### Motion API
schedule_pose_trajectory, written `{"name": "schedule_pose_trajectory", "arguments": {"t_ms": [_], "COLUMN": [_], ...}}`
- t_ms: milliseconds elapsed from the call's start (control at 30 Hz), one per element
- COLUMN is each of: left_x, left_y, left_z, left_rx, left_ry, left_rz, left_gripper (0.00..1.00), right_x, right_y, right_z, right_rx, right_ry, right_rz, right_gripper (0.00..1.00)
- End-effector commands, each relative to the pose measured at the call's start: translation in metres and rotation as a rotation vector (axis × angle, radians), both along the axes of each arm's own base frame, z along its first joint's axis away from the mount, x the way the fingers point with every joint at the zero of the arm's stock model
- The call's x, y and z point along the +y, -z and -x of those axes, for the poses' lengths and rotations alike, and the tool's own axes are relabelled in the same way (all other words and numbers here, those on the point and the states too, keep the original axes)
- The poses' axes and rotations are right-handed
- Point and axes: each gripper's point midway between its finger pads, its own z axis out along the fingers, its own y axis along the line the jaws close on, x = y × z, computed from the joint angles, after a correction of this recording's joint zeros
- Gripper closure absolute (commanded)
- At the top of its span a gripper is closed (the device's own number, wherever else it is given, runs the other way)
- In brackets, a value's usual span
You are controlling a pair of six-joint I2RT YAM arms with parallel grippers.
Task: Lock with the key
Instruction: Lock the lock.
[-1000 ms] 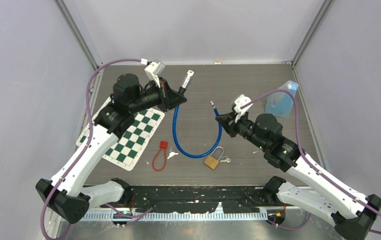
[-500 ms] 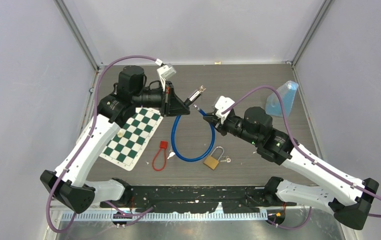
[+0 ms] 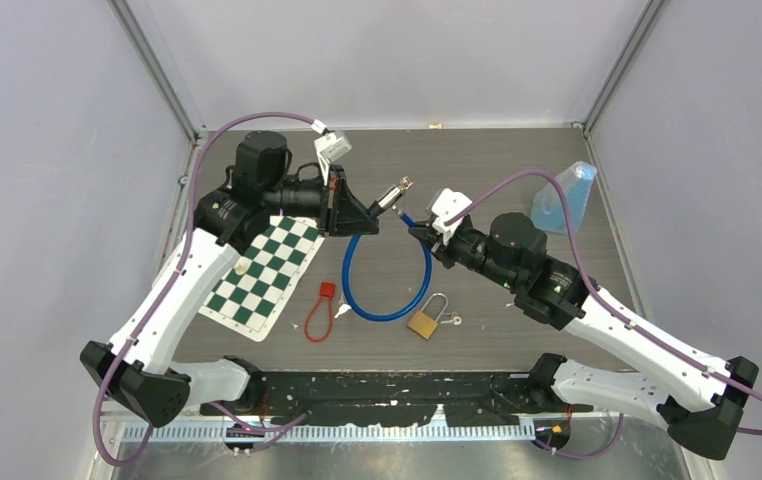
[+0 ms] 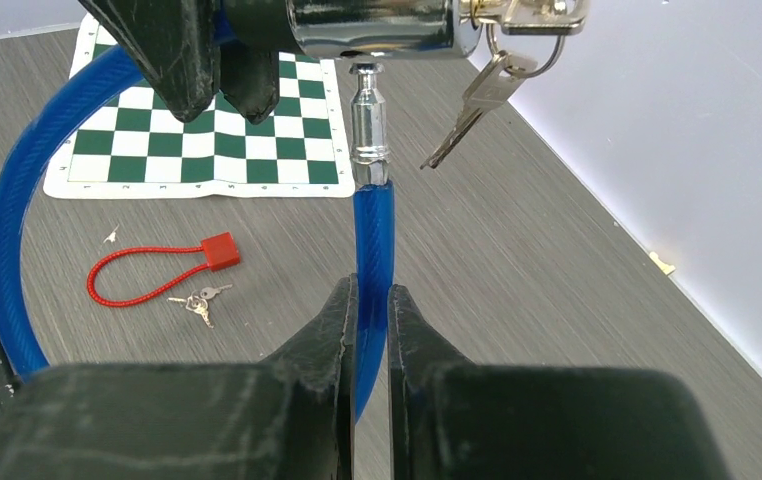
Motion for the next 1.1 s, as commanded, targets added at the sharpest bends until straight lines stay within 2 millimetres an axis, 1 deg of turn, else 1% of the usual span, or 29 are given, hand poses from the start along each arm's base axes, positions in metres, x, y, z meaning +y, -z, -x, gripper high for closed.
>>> {"name": "schedule_pose_trajectory", "arguments": {"t_ms": [0,300,400,567,667,733,767,933,1033,1067], "left_x": [0.001,0.005,0.007,0.008,0.005,0.004,0.005,0.004,0.006,0.007], "left_y": [-0.011,0.001,0.005,0.004,0.004,0.008,0.011,0.023,0.033,0.037], "left_z": [0.001,-0.005,-0.009,-0.012,-0.006,-0.004,-0.003,0.007,0.007,0.006], "left_rx": [-0.061,-0.053,-0.058,-0.066,-0.06,-0.061,-0.057,-0.052,-0.055,-0.052], "left_ry": [0.006,-0.035,-0.061,-0.089,-0.048,-0.035,-0.03,0.019,0.007,0.004], "left_rz": [0.03,-0.009,-0.028,-0.031,-0.011,-0.014,-0.022,-0.037,-0.068,-0.083], "left_gripper": [1.0,1.0,1.0,1.0,1.0,1.0,1.0,1.0,1.0,1.0], "right_x": [0.009,0.009,0.009,0.011,0.013,0.017,0.019,0.029,0.032,0.033], "right_y": [-0.051,-0.062,-0.062,-0.059,-0.055,-0.057,-0.06,-0.056,-0.057,-0.06], "right_z": [0.006,0.011,0.012,0.013,0.01,0.008,0.008,0.001,0.0,0.001], "right_rx": [-0.094,-0.12,-0.118,-0.105,-0.096,-0.103,-0.108,-0.094,-0.093,-0.098], "right_ry": [-0.042,-0.067,-0.067,-0.076,-0.073,-0.078,-0.082,-0.085,-0.092,-0.095], "right_rz": [-0.128,-0.167,-0.169,-0.171,-0.162,-0.171,-0.178,-0.171,-0.181,-0.195], "right_gripper": [0.95,0.95,0.95,0.95,0.95,0.95,0.95,0.95,0.95,0.95]}}
